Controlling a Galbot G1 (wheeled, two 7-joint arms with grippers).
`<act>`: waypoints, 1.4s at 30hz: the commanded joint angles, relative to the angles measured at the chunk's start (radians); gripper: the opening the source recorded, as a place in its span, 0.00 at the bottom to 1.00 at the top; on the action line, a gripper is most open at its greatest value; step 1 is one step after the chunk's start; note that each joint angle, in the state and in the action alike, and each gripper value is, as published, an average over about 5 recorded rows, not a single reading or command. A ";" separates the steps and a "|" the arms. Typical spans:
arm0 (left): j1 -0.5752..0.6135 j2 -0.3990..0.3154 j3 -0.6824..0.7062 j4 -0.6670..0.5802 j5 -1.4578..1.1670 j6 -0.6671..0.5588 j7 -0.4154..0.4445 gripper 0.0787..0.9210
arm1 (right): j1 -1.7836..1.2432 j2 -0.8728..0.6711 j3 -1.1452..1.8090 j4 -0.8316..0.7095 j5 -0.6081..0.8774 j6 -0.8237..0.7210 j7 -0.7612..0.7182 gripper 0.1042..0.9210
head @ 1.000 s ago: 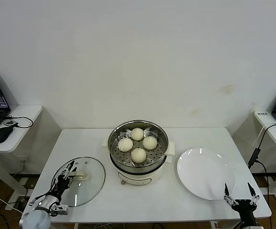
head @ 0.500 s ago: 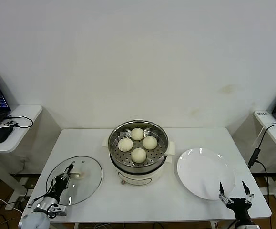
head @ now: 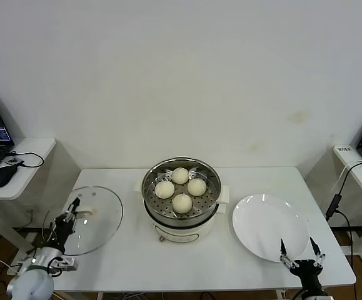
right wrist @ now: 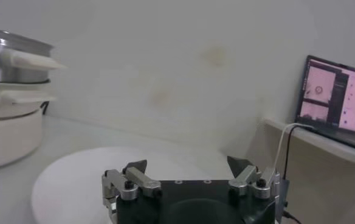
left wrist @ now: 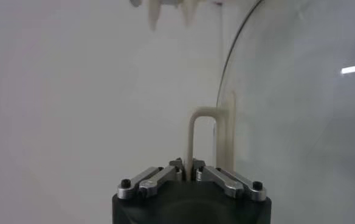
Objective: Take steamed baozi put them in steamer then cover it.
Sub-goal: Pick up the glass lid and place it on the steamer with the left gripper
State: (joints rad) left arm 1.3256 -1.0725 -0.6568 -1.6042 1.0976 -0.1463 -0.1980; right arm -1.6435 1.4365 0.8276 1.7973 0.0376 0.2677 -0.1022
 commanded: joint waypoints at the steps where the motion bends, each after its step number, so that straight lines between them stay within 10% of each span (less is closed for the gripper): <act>1: 0.033 0.094 0.009 -0.326 -0.110 0.180 0.162 0.08 | -0.017 0.002 -0.017 0.027 -0.018 -0.005 0.002 0.88; 17: -0.251 0.145 0.466 -0.412 -0.189 0.462 0.299 0.08 | -0.007 0.083 -0.031 0.013 -0.173 0.029 0.067 0.88; 42: -0.553 -0.195 0.805 -0.207 0.098 0.639 0.478 0.08 | -0.003 0.142 -0.069 -0.007 -0.315 0.053 0.160 0.88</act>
State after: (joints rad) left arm 0.8544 -1.1180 0.0288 -1.8967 1.0656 0.4375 0.2240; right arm -1.6427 1.5670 0.7659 1.7882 -0.2436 0.3139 0.0414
